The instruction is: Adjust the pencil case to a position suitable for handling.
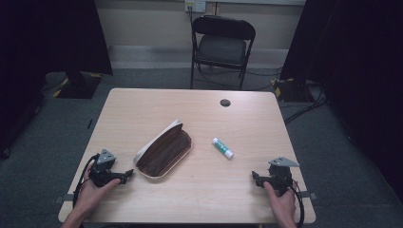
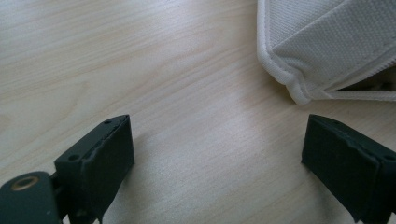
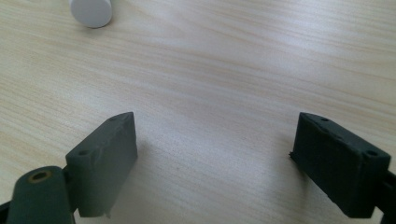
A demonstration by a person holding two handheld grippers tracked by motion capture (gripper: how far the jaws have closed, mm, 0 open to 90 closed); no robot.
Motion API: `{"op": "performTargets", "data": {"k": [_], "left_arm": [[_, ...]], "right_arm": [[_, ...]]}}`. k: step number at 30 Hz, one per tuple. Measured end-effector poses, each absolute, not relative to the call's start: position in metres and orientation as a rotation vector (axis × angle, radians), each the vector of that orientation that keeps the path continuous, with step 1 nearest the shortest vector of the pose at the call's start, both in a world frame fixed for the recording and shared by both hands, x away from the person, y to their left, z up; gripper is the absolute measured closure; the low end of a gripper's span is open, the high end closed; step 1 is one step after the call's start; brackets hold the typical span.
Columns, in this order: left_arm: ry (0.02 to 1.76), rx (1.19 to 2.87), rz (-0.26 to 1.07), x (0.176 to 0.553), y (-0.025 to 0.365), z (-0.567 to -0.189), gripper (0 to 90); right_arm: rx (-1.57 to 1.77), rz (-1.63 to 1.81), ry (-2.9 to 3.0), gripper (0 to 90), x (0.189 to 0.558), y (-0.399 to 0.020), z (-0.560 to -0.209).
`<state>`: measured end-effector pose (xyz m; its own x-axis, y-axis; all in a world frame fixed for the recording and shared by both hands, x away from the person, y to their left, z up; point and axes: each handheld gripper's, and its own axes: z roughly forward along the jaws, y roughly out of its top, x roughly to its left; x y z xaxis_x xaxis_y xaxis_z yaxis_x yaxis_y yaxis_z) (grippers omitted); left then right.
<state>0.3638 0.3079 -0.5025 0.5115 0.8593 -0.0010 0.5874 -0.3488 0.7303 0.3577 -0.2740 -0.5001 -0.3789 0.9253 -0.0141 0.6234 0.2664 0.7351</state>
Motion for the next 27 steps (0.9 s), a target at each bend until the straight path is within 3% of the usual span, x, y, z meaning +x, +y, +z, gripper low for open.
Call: {"op": "performTargets", "data": {"k": [12,16,27], "left_arm": [[1.203,2.108,0.463,0.358,0.307,-0.493,21.6],[1.182,2.036,0.442,0.353,0.305,-0.483,23.7],[1.038,1.998,0.463,0.335,0.286,-0.465,21.6]], "right_arm": [[1.403,0.905,2.096,11.6,0.359,-0.274,-0.5],[1.403,0.901,2.096,11.5,0.358,-0.275,-0.5],[1.404,0.899,2.102,7.9,0.361,-0.276,-0.501]]}}
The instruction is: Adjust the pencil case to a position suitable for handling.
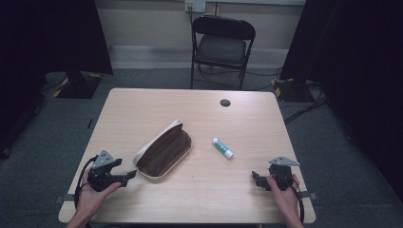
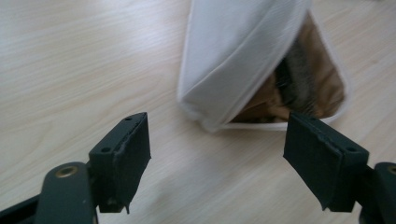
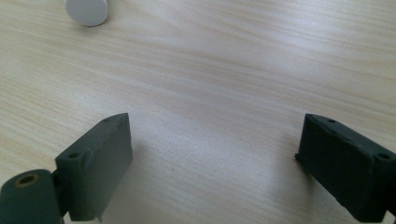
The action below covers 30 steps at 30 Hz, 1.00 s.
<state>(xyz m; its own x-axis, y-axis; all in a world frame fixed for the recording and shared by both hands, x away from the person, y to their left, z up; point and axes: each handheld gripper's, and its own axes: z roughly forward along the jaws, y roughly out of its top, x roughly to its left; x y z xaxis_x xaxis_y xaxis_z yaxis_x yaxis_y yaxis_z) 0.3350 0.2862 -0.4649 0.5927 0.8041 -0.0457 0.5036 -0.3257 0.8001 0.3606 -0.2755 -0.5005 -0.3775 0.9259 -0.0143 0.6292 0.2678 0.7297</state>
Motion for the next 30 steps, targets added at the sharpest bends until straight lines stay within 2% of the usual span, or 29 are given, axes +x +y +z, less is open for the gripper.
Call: {"op": "performTargets", "data": {"k": [5,7,12,14,17,21,24,28,30], "left_arm": [[1.036,1.985,0.477,0.335,0.272,-0.46,18.7],[1.046,1.98,0.491,0.337,0.266,-0.457,23.3],[1.057,1.98,0.545,0.345,0.256,-0.454,23.8],[1.049,1.993,0.538,0.349,0.254,-0.453,31.8],[1.035,2.019,0.583,0.354,0.249,-0.452,32.9],[1.072,2.062,0.577,0.362,0.245,-0.452,34.0],[1.078,2.111,0.639,0.371,0.241,-0.455,40.4],[1.094,2.097,0.594,0.375,0.243,-0.465,52.5],[1.074,2.109,0.604,0.375,0.245,-0.464,55.3]], "right_arm": [[1.409,0.897,2.104,7.3,0.361,-0.276,-0.501],[1.409,0.897,2.104,7.3,0.361,-0.276,-0.501],[1.408,0.895,2.105,7.3,0.361,-0.276,-0.501],[1.409,0.897,2.105,7.3,0.361,-0.276,-0.501],[1.405,0.896,2.106,7.3,0.361,-0.276,-0.501],[1.406,0.898,2.109,7.1,0.361,-0.276,-0.501],[1.406,0.898,2.109,7.1,0.361,-0.276,-0.5],[1.4,0.897,2.112,7.2,0.361,-0.275,-0.5],[1.4,0.898,2.113,7.1,0.361,-0.275,-0.5]]}}
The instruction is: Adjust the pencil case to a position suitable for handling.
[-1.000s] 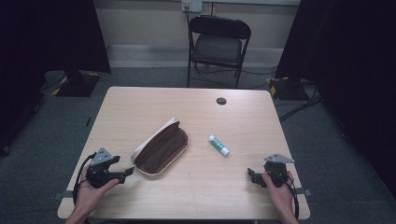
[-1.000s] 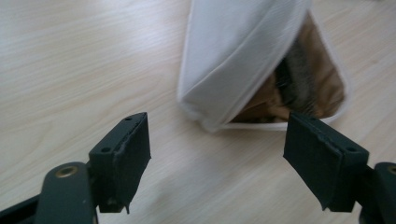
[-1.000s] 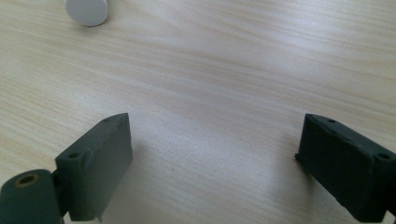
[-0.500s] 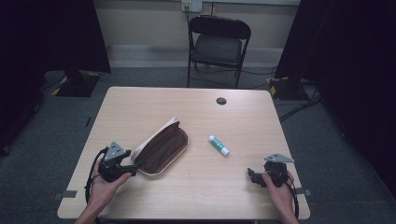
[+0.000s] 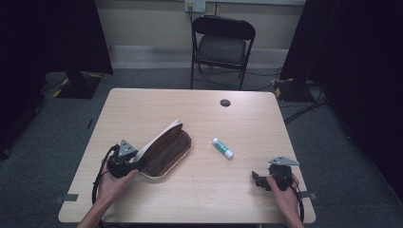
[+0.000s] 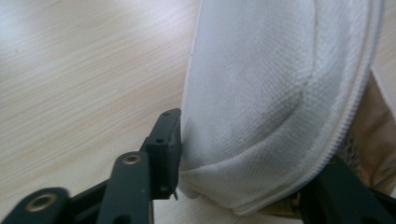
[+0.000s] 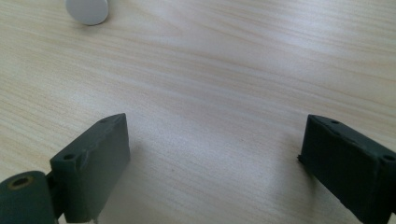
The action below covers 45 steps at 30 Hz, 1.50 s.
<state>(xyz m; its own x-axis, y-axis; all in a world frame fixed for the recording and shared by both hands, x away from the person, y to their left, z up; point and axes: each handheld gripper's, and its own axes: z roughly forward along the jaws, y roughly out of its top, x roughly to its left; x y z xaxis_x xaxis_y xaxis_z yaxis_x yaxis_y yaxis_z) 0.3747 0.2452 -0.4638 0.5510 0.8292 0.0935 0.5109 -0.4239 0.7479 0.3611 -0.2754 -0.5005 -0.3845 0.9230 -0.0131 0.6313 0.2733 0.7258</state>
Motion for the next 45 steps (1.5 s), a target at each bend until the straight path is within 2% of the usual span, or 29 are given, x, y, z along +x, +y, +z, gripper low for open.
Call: {"op": "performTargets", "data": {"k": [13,26,45], "left_arm": [[1.082,2.05,0.547,0.381,0.265,-0.469,70.6],[1.029,1.962,0.467,0.382,0.275,-0.472,71.4],[0.877,1.96,0.255,0.376,0.257,-0.47,71.6]], "right_arm": [[1.376,0.905,2.129,7.2,0.361,-0.274,-0.501],[1.377,0.905,2.129,7.2,0.361,-0.274,-0.501],[1.374,0.906,2.135,7.2,0.361,-0.274,-0.501]]}}
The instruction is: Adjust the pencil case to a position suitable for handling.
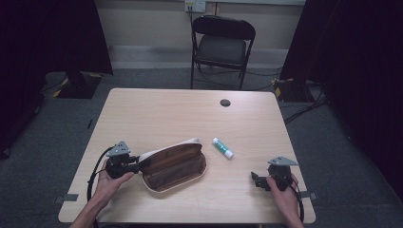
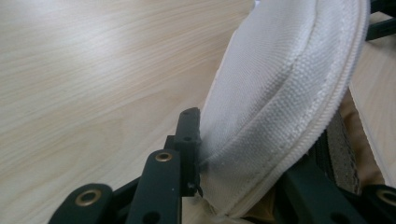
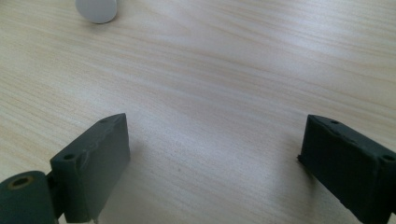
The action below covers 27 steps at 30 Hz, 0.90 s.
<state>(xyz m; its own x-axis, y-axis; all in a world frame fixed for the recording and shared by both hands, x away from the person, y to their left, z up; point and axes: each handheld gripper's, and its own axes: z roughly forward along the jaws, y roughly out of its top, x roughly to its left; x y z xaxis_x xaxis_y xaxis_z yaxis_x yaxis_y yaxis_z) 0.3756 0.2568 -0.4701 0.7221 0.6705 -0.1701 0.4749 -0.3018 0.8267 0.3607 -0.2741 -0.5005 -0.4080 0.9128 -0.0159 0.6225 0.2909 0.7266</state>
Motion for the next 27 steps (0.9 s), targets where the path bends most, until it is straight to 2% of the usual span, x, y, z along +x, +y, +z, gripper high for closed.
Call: {"op": "performTargets", "data": {"k": [14,17,20,23,27], "left_arm": [[0.835,2.0,0.224,0.382,0.235,-0.474,70.1],[0.841,1.983,0.224,0.379,0.235,-0.47,63.6],[0.836,1.977,0.274,0.372,0.235,-0.463,54.7],[0.822,1.996,0.328,0.367,0.235,-0.46,50.3],[0.834,1.987,0.308,0.369,0.233,-0.462,55.4]], "right_arm": [[1.374,0.908,2.133,7.0,0.361,-0.274,-0.501],[1.372,0.907,2.135,7.1,0.361,-0.274,-0.501],[1.368,0.905,2.134,7.1,0.361,-0.274,-0.501],[1.366,0.905,2.138,7.1,0.361,-0.274,-0.501],[1.368,0.906,2.138,7.1,0.361,-0.274,-0.501]]}}
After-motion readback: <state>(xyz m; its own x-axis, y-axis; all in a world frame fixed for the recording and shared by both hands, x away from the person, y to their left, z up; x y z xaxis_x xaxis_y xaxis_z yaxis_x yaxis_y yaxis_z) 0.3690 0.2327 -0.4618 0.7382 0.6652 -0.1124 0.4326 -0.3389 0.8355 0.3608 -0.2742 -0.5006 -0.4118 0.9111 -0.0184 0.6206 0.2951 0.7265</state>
